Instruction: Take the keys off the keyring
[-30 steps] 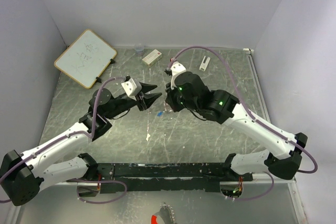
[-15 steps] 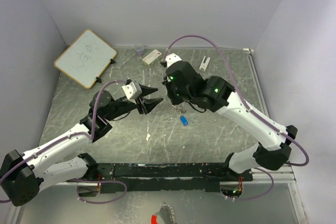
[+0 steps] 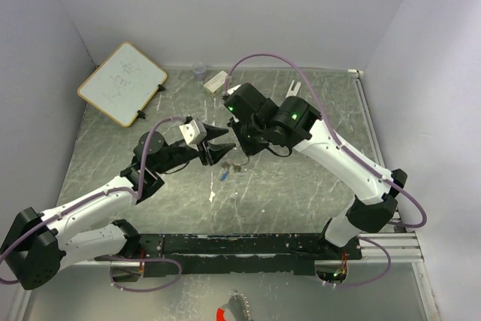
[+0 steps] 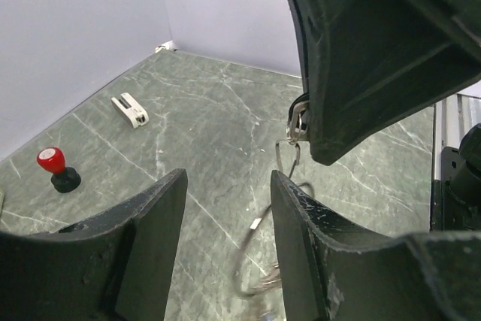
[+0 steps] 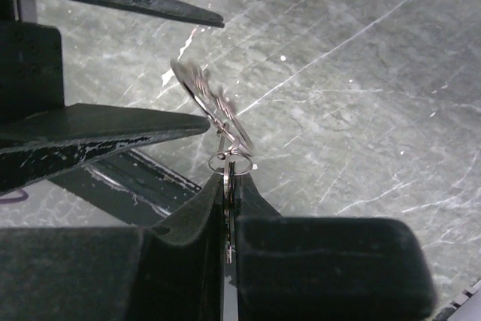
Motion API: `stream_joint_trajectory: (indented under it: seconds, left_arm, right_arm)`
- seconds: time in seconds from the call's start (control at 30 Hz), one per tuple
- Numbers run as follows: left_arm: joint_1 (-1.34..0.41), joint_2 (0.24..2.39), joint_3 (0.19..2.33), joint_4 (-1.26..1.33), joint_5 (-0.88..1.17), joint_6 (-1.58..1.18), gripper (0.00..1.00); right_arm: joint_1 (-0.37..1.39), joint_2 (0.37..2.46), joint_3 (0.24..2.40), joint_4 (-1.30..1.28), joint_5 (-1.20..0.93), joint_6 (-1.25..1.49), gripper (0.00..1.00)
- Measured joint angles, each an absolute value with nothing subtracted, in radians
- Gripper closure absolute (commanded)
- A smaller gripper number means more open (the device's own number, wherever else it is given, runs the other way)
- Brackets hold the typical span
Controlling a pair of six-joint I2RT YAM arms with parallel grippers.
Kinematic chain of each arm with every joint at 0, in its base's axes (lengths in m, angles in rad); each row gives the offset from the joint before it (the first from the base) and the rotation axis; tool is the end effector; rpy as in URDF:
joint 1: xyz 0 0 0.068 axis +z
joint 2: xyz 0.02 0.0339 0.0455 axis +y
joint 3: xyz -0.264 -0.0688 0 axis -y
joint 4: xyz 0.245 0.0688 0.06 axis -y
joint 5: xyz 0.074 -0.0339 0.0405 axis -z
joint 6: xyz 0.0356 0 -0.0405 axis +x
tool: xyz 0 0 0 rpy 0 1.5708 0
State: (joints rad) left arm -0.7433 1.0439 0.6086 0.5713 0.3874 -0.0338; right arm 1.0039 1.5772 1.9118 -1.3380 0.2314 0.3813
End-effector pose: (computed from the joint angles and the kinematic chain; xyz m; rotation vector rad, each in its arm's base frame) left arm 0.1681 -0.1728 0.3073 0.8226 1.2668 -0.9074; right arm 0.1636 0.2418 0.4230 -0.6990 2.4546 0.2467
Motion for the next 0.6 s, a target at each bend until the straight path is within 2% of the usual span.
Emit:
stream_joint_trajectory:
  seconds: [0.23, 0.6]
  left_arm:
    - [-0.743, 1.053, 0.567, 0.638, 0.444, -0.032, 0.4]
    - [-0.743, 1.088, 0.499, 0.848, 0.697, -0.019, 0.39]
  right_arm:
    - [1.004, 1.573, 1.913, -1.367, 0.197, 0.386, 1.0]
    - [1.003, 1.571, 1.909, -1.368, 0.189, 0.385, 1.0]
